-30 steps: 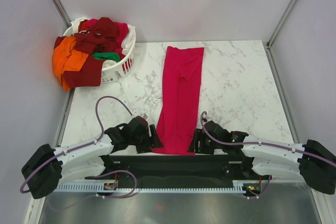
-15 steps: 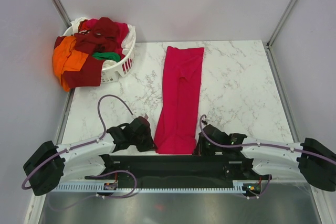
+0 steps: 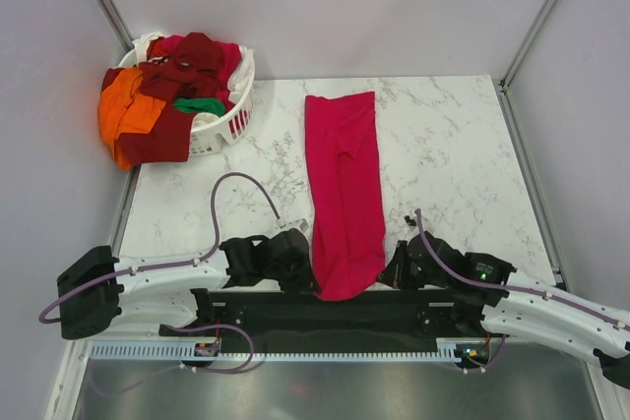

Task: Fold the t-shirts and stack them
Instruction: Fold the tshirt

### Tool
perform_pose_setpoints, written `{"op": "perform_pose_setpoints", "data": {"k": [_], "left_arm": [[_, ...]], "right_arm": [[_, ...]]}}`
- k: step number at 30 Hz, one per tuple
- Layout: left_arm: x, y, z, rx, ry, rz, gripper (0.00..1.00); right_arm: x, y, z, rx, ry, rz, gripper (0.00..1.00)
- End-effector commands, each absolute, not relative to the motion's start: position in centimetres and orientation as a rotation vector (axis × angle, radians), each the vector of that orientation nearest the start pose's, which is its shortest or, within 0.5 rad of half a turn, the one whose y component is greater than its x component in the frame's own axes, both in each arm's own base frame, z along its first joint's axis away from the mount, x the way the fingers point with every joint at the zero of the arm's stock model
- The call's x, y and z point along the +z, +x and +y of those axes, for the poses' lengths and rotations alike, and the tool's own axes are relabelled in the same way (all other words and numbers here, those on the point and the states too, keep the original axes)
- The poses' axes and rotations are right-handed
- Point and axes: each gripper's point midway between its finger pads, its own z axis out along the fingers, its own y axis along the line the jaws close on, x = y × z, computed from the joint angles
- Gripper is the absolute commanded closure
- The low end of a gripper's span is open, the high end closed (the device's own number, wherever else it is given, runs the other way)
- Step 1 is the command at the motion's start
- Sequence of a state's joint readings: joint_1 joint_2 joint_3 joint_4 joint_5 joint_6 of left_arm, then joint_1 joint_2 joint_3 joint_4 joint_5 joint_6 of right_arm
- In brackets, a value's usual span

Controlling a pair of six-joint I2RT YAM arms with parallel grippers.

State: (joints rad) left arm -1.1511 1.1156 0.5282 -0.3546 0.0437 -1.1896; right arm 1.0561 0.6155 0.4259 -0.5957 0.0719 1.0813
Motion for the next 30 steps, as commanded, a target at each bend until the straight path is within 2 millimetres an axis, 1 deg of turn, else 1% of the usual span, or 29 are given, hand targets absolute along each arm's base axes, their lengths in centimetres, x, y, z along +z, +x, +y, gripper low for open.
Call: {"op": "perform_pose_setpoints", "data": {"k": [1, 2, 3, 4, 5, 6, 7, 8, 9, 10, 11, 12, 13, 14, 15, 16, 17, 19, 20, 21, 22, 23, 24, 25, 26, 27, 28, 29, 30], "left_arm": [[7.8, 7.5, -29.1, -0.925, -0.119, 2.769, 0.98], [8.5, 7.7, -29.3, -0.941, -0.120, 2.755, 0.98], [8.7, 7.6, -28.9, -0.922, -0.111, 2.763, 0.98], [9.0, 8.1, -28.7, -0.894, -0.116, 2.738, 0.98], [10.4, 8.5, -29.0, -0.911, -0.109, 2.708, 0.98], [10.4, 8.9, -28.2, -0.842, -0.108, 2.707, 0.98], [12.2, 9.5, -28.6, -0.849, -0.074, 2.667, 0.98], [12.7, 9.9, -28.4, -0.816, -0.068, 2.659, 0.98], [12.6, 10.6, -27.4, -0.719, -0.048, 2.659, 0.98], [14.3, 11.3, -27.8, -0.722, -0.041, 2.628, 0.98], [14.6, 11.9, -27.6, -0.682, -0.036, 2.624, 0.98], [14.6, 13.1, -27.1, -0.625, -0.033, 2.617, 0.98], [15.6, 13.8, -27.2, -0.626, -0.031, 2.604, 0.98], [16.0, 14.4, -27.2, -0.625, -0.027, 2.596, 0.98], [16.3, 15.7, -26.8, -0.613, -0.023, 2.587, 0.98], [17.0, 16.7, -27.2, -0.615, -0.018, 2.576, 0.98], [17.3, 17.5, -27.1, -0.608, -0.014, 2.572, 0.98], [17.8, 19.9, -27.1, -0.597, -0.016, 2.568, 0.98], [18.0, 20.7, -27.1, -0.590, -0.015, 2.564, 0.98], [18.1, 21.8, -26.9, -0.578, -0.001, 2.562, 0.98], [19.2, 22.7, -27.4, -0.599, 0.006, 2.539, 0.98], [18.5, 23.7, -27.7, -0.571, 0.010, 2.560, 0.98], [18.5, 24.8, -27.5, -0.559, 0.022, 2.559, 0.98], [19.3, 25.9, -28.0, -0.573, 0.023, 2.542, 0.98], [18.3, 26.9, -28.2, -0.548, 0.024, 2.567, 0.98], [18.1, 27.9, -28.1, -0.542, 0.031, 2.574, 0.98], [18.8, 28.9, -28.6, -0.564, 0.033, 2.560, 0.98], [18.6, 29.5, -28.8, -0.565, 0.034, 2.566, 0.98], [17.3, 30.6, -28.8, -0.534, 0.038, 2.593, 0.98]], "right_arm": [[10.4, 8.2, 18.8, 0.848, 0.097, 2.576, 1.00], [10.9, 8.4, 18.5, 0.838, 0.103, 2.561, 1.00], [12.3, 9.0, 18.0, 0.815, 0.128, 2.521, 1.00], [13.0, 9.4, 17.7, 0.802, 0.133, 2.502, 1.00], [13.4, 9.6, 17.4, 0.773, 0.131, 2.497, 1.00], [14.8, 10.2, 17.4, 0.775, 0.138, 2.460, 1.00], [14.9, 10.9, 17.2, 0.711, 0.118, 2.449, 1.00], [14.9, 11.4, 17.2, 0.674, 0.109, 2.440, 1.00], [14.9, 12.0, 17.2, 0.611, 0.073, 2.443, 1.00], [14.9, 12.5, 17.2, 0.569, 0.063, 2.440, 1.00], [15.0, 13.2, 17.0, 0.519, 0.059, 2.421, 1.00], [15.6, 14.0, 17.5, 0.483, 0.047, 2.413, 1.00], [16.0, 14.6, 17.4, 0.445, 0.015, 2.397, 1.00], [16.6, 15.6, 17.1, 0.405, 0.022, 2.371, 1.00], [17.6, 16.5, 17.5, 0.380, 0.020, 2.357, 1.00], [18.0, 17.3, 17.4, 0.353, 0.012, 2.348, 1.00], [19.1, 18.8, 16.9, 0.323, 0.013, 2.327, 1.00], [18.8, 20.6, 16.6, 0.276, 0.001, 2.347, 1.00], [19.1, 22.5, 15.8, 0.263, 0.020, 2.328, 1.00], [18.8, 23.2, 16.2, 0.283, 0.008, 2.354, 1.00], [18.7, 24.0, 16.0, 0.284, 0.013, 2.360, 1.00], [18.8, 25.5, 15.3, 0.275, 0.048, 2.349, 1.00], [18.5, 26.4, 15.4, 0.257, 0.029, 2.364, 1.00], [18.4, 27.1, 15.5, 0.260, 0.019, 2.372, 1.00], [18.5, 28.1, 15.3, 0.254, 0.034, 2.364, 1.00], [18.4, 29.1, 15.6, 0.245, 0.018, 2.373, 1.00], [18.4, 29.7, 15.8, 0.249, 0.017, 2.377, 1.00], [18.4, 30.6, 15.7, 0.248, 0.027, 2.374, 1.00], [18.2, 31.6, 15.9, 0.239, 0.028, 2.383, 1.00]]}}
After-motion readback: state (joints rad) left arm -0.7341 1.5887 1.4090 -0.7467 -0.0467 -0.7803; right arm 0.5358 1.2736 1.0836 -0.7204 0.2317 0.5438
